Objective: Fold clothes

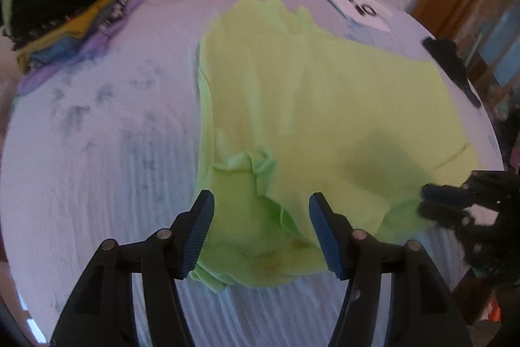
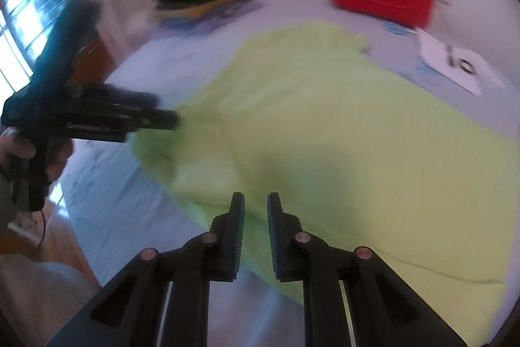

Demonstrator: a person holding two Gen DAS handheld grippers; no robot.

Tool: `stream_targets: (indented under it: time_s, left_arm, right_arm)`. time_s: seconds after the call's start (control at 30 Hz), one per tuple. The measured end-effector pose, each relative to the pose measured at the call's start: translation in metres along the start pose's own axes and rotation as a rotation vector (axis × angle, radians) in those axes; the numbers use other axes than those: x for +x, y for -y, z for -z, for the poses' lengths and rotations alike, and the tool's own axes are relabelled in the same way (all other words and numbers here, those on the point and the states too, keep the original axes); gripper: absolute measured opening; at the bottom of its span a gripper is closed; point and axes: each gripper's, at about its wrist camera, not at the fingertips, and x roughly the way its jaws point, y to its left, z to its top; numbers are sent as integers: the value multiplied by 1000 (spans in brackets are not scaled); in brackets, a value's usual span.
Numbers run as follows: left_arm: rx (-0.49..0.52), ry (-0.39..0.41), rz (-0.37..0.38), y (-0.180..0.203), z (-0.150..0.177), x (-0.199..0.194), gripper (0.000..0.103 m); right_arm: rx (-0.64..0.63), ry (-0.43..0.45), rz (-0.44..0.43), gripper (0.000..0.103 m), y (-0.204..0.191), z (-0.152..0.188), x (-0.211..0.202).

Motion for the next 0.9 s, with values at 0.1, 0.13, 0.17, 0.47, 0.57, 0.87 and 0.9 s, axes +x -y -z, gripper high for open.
stream_targets:
  time_s: [0.1, 0.13, 0.17, 0.47, 0.57, 0.87, 0.9]
  left_arm:
    - [26, -21, 44, 0, 4, 10, 60]
    - [41, -27, 50, 1, 4, 14, 60]
    - [58, -33, 55, 2, 3, 17, 53]
    - [139, 0, 100, 19, -35, 14, 6]
    - [82, 16, 113, 11, -55, 10, 6]
    - [61, 7, 29, -2, -83, 15, 7]
    - [62, 5, 26, -3, -85, 16, 8]
  right_arm:
    - [-53, -17, -32, 17, -28, -1, 22]
    - [-70, -26, -36, 20, -34, 0, 27]
    - [-85, -42, -45, 24, -38, 1, 31]
    - [-2, -43, -30, 10, -24, -22, 63]
    - [208, 26, -64, 10, 14, -38, 61]
    - [607, 93, 11, 28, 102, -22, 45]
    - [624, 91, 26, 29, 110, -17, 38]
